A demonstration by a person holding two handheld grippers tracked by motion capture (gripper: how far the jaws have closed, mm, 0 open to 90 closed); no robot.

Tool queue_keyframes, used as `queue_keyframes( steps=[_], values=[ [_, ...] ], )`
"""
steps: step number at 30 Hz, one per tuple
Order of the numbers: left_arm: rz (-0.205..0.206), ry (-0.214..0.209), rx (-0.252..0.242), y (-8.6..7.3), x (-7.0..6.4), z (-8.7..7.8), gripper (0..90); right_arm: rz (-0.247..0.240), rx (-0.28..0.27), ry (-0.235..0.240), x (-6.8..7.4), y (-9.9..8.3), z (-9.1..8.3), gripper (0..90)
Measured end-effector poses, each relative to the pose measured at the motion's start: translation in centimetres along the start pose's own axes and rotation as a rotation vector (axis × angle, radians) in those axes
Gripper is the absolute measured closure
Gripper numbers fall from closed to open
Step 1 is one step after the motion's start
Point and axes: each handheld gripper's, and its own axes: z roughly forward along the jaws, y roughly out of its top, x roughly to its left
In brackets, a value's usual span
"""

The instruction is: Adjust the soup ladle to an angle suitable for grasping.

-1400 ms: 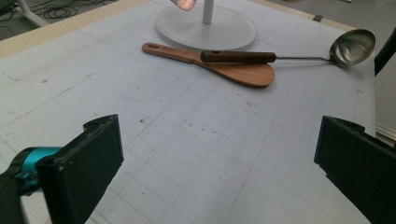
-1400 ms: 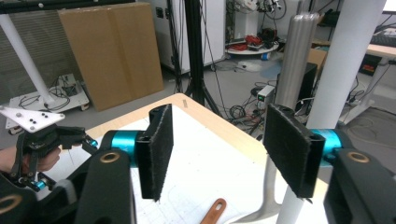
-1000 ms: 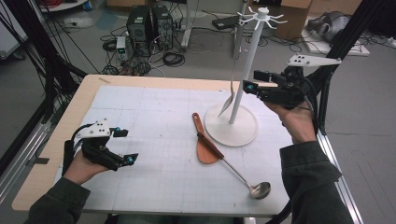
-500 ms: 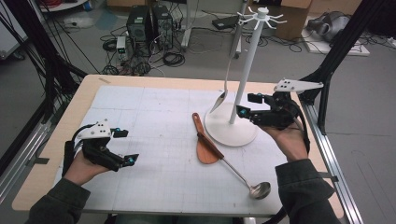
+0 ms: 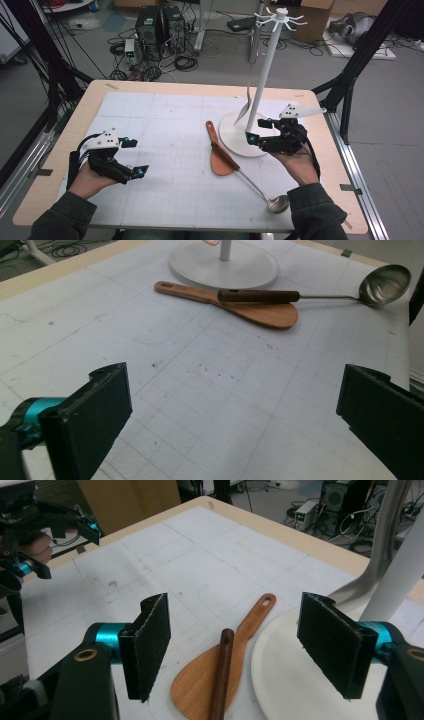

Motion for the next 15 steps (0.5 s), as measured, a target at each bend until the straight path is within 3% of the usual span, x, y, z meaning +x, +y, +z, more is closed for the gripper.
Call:
queue_keyframes(
  steps=[15],
  values=[
    [-0.002,-0.001,-0.001,0.0,-0.1,0.1,1.8,0.02,0.063,-0.009,-0.2,-2.8,2.2,28.2]
  ],
)
